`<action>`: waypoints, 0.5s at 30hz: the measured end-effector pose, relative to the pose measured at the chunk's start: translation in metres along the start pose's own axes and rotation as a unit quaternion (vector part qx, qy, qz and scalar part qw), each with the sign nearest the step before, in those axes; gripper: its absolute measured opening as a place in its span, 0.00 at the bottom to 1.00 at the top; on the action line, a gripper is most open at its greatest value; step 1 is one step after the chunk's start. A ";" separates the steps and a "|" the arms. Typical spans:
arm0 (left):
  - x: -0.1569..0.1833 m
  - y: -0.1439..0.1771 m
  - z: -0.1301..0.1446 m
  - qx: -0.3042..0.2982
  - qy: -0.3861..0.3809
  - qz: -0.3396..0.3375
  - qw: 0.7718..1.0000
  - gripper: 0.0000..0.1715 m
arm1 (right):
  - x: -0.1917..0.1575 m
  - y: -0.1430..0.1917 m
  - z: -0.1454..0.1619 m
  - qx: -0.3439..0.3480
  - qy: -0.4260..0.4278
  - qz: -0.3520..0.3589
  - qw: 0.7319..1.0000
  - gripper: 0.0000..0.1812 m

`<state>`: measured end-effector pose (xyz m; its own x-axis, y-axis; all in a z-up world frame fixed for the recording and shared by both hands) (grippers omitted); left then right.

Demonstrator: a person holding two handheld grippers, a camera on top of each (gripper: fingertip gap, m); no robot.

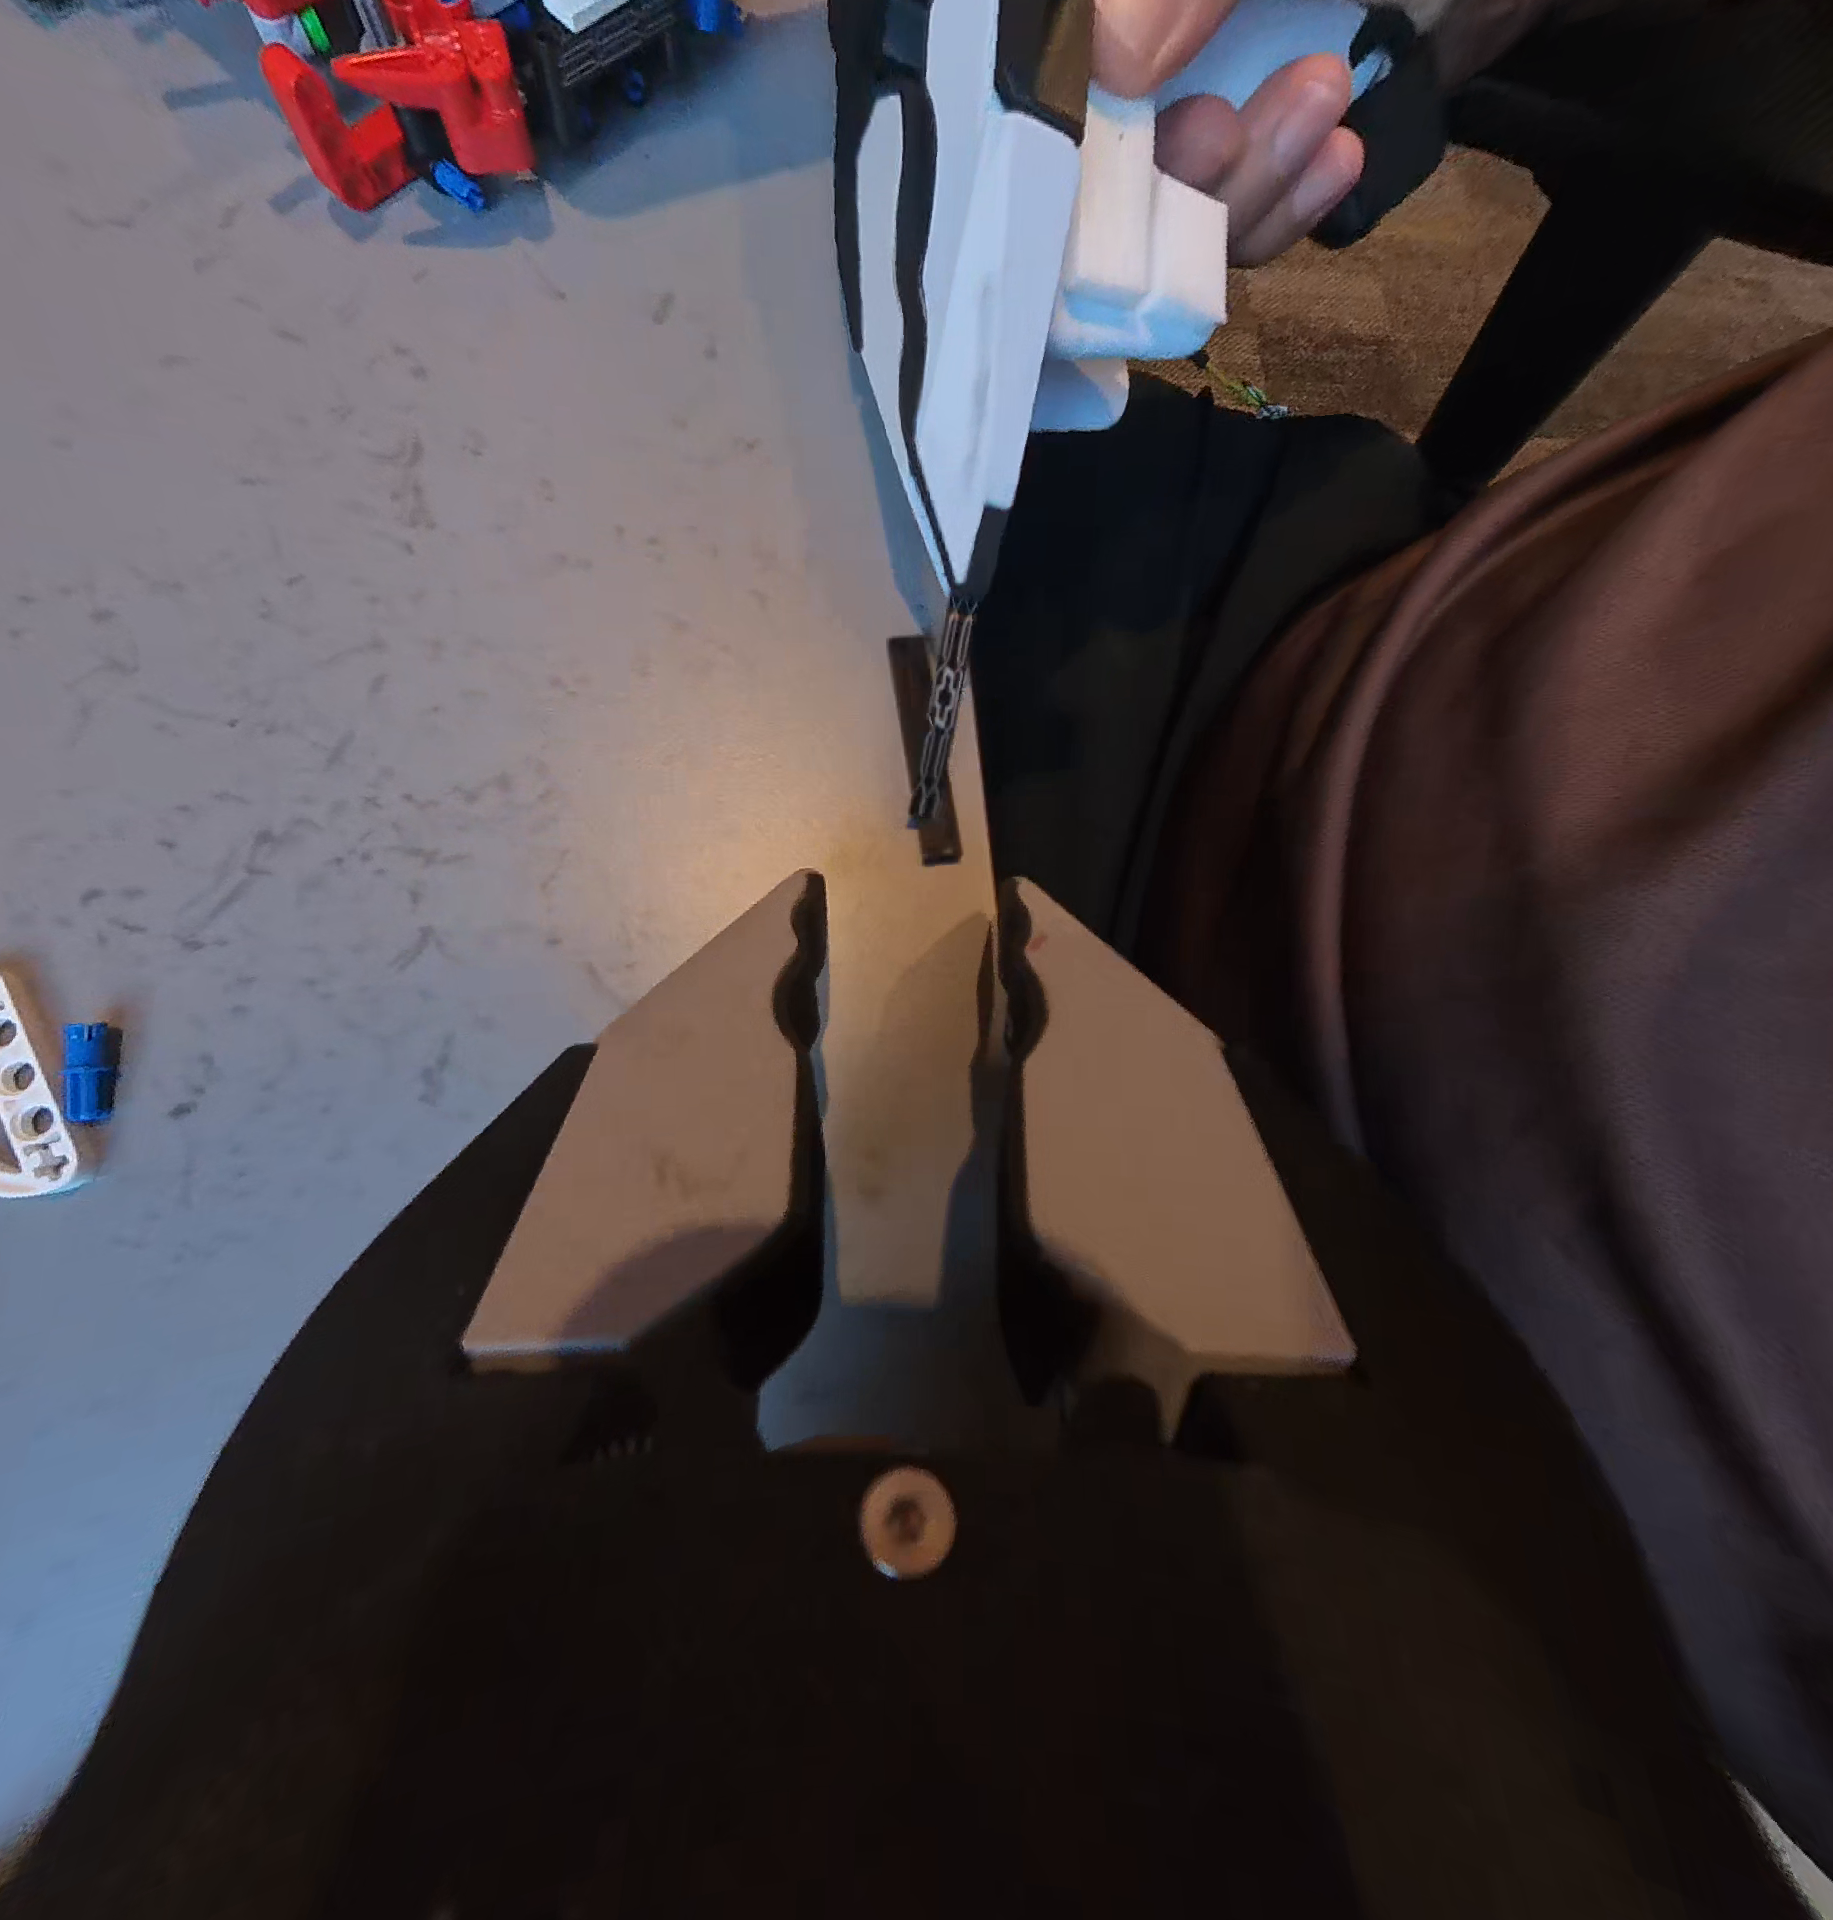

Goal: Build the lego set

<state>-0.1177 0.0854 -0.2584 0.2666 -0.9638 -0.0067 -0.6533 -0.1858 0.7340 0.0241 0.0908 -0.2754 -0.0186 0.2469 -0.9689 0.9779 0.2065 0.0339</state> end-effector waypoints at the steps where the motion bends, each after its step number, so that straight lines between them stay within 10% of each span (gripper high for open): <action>1: 0.000 0.000 0.000 0.002 -0.001 -0.001 1.000 0.18 | 0.000 0.000 0.001 -0.003 0.000 -0.004 1.000 0.00; 15: 0.006 -0.017 -0.017 -0.001 0.017 0.004 1.000 0.16 | -0.009 0.000 -0.009 -0.010 0.011 -0.043 0.999 0.00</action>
<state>-0.0926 0.0856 -0.2590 0.2851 -0.9582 0.0232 -0.6539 -0.1767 0.7356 0.0225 0.0969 -0.2643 -0.1080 0.2482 -0.9627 0.9681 0.2465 -0.0451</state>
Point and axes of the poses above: each gripper's, where its closed fingertips meet, y back along the fingers, z out of its underside, x = y × z across the jaws, the point moved 6 cm from there along y, back along the fingers, and after that the axes turned 12 degrees about -z, right-handed, at the moved point
